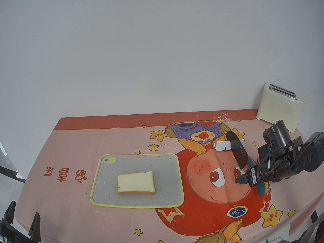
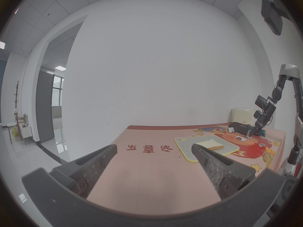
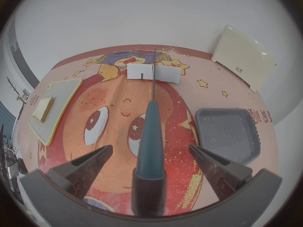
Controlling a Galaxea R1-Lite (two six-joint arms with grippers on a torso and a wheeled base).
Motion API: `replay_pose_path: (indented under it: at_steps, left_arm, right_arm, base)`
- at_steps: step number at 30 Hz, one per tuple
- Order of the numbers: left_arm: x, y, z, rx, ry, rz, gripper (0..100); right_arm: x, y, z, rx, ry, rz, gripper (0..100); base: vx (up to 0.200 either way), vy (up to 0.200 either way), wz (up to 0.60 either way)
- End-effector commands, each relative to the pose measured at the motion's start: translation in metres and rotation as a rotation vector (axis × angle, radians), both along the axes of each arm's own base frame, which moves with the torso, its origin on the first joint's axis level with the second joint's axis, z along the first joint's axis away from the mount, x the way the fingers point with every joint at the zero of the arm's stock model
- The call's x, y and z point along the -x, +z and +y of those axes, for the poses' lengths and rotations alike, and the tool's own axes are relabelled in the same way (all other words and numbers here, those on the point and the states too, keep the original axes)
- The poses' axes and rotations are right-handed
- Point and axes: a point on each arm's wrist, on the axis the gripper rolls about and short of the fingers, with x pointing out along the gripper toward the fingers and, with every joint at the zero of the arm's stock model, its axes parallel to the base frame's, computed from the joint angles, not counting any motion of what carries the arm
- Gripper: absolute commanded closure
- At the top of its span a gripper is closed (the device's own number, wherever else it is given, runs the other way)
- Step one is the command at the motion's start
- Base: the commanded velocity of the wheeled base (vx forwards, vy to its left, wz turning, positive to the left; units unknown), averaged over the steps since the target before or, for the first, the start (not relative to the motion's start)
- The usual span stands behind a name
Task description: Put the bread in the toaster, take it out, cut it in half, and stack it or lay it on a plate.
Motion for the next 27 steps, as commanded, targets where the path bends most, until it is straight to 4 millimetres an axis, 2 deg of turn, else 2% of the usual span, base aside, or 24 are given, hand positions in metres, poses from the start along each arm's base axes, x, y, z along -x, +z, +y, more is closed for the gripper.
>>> replay_pose_path:
  at_steps: [1,17,18,27]
  left_arm:
    - [-0.0006,-0.0051,0.0,0.0,0.0,0.009,0]
    - [-0.0006,-0.0051,0.0,0.001,0.0,0.009,0]
    - [-0.0006,-0.0051,0.0,0.001,0.0,0.009,0]
    - [-0.0006,-0.0051,0.0,0.0,0.0,0.009,0]
  right_arm:
    - [-0.0008,-0.0006,-0.0002,0.002,-0.002,0.002,0]
    - [-0.0072,-0.0066,0.0027,0.0,-0.002,-0.002,0]
    - [-0.0087,-0.0068,0.0033,-0.006,-0.002,-0.015,100]
    - [-0.0091,-0.0076,0.0044,-0.008,0.001,-0.02,100]
  base:
    - [0.0,0.0,0.0]
    - [0.0,0.0,0.0]
    - [0.0,0.0,0.0]
    - [0.0,0.0,0.0]
